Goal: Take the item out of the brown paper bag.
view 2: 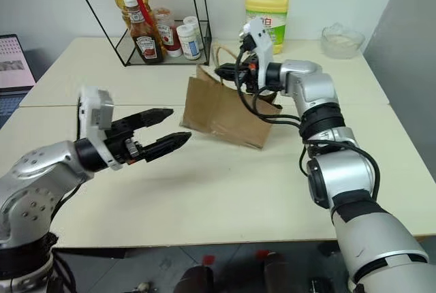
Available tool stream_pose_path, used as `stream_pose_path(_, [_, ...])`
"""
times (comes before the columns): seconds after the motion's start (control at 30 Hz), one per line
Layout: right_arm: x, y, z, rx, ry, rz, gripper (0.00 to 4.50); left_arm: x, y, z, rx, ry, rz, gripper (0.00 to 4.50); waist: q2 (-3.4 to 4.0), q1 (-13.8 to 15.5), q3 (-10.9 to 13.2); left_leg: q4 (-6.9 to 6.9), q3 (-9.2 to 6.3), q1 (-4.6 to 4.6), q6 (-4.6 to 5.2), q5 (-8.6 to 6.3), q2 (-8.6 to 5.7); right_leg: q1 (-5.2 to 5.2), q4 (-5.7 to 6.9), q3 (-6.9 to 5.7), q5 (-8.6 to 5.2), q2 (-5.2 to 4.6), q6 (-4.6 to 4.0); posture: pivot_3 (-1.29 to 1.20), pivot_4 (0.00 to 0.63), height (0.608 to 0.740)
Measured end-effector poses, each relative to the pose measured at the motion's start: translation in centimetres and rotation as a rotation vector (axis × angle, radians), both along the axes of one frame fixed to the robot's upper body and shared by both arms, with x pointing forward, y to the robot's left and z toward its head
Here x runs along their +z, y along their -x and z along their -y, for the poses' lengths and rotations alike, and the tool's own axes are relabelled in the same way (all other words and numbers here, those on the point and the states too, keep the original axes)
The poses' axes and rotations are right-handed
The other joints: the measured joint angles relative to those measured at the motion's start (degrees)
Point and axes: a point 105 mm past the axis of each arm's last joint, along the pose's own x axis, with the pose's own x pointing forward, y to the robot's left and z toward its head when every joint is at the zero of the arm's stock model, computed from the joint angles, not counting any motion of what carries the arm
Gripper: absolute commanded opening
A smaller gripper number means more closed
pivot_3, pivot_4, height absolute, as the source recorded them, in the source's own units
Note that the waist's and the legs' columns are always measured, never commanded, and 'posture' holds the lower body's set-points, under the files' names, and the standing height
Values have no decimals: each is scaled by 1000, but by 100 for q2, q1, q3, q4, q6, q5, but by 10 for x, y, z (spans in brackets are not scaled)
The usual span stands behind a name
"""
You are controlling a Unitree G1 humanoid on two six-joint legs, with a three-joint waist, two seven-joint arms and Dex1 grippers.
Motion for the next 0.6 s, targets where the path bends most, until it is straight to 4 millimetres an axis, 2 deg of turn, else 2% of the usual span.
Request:
stream_pose_path(0.27, [-8,13,-28,97,18,-14,18,-10,14,-16,134,11,-25,4500,1,8,0,-1,-6,1,0,0,0,0,0,-5,0,1,0,0,150,740])
stream_pose_path(0.6, [-23,19,-47,156,34,8,18,-12,16,-19,171,27,-32,4500,1,10,0,-1,-6,0,-1,0,1,1,0,-6,0,3,0,0,150,740])
